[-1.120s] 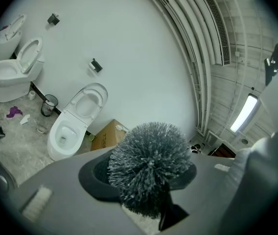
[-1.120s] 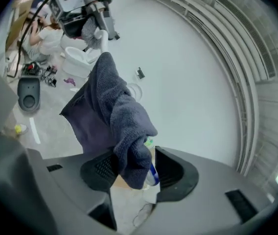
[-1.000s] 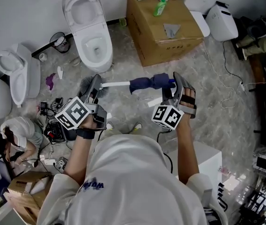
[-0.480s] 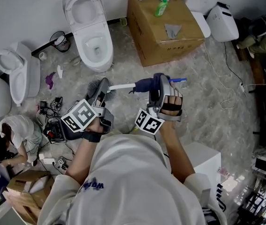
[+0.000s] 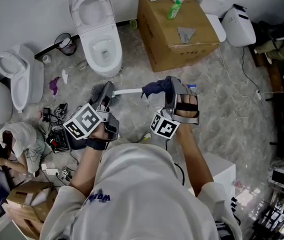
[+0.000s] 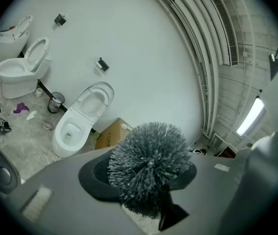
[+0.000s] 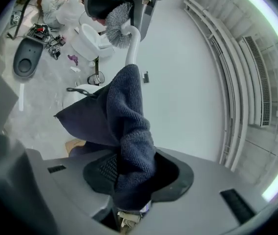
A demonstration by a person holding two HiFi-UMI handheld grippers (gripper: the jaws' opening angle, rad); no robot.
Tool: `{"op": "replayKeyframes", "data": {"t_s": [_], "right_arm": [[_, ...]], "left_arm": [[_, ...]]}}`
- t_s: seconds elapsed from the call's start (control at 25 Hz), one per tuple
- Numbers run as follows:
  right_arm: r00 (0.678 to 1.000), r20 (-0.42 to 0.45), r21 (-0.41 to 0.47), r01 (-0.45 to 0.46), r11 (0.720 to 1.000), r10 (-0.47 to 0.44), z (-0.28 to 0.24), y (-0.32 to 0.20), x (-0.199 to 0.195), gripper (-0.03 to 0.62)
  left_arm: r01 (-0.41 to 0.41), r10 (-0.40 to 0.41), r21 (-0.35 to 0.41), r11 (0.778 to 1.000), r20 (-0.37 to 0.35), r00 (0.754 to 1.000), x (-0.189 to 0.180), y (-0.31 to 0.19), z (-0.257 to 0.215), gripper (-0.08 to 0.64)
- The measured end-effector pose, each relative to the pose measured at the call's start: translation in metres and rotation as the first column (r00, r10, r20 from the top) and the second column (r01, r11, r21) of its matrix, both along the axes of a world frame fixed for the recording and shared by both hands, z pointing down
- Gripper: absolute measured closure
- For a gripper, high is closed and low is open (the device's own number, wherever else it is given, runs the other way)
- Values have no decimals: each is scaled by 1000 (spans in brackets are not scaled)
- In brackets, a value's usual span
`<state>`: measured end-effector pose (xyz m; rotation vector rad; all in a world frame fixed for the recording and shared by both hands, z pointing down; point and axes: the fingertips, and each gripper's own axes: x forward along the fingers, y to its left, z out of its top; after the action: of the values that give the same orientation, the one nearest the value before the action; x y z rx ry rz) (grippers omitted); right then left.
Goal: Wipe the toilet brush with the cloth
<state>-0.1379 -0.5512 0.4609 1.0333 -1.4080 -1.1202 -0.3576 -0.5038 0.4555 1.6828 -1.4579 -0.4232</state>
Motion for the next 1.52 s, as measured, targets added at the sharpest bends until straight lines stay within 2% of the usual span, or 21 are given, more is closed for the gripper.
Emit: {"op": "replayKeyframes", "data": {"t_s": [0.32, 0.64, 0.88, 1.0, 1.12, 1.2, 1.28, 1.4, 1.52], "right_arm": [[999, 37, -25, 5, 1000, -4, 3, -6, 16, 449], [996, 87, -60, -25, 998, 31, -4, -16, 44, 449], [980, 172, -95, -80, 992, 96, -13, -17, 53, 432], [948, 259, -147, -148, 978, 183, -8, -24, 72, 482], [919, 343, -155, -148, 977, 193, -19, -19, 67, 560], [913, 364, -137, -146, 980, 186, -27, -13, 55, 568], [890, 400, -140, -174, 975, 216, -31, -7, 47, 571], [830, 471, -184, -239, 953, 299, -34, 1, 35, 572], [735, 561, -233, -303, 924, 382, -44, 14, 27, 572]], "left_arm": [[-24, 24, 9, 1000, 12, 1000, -10, -3, -1, 364], [-27, 28, 33, 999, -13, 1000, -18, -9, -6, 364], [-28, 29, 45, 999, -27, 999, -28, -6, -10, 364], [-6, 9, 42, 999, -79, 997, -44, -1, -6, 364], [-10, 16, 46, 999, -132, 991, -54, 2, -3, 364], [-3, 10, 58, 998, -131, 991, -65, 6, -5, 365], [10, -2, 74, 997, -107, 994, -81, 11, -7, 365], [28, -20, 102, 994, -82, 996, -101, 15, -10, 365], [41, -34, 141, 989, -55, 998, -109, 23, -14, 365]]}}
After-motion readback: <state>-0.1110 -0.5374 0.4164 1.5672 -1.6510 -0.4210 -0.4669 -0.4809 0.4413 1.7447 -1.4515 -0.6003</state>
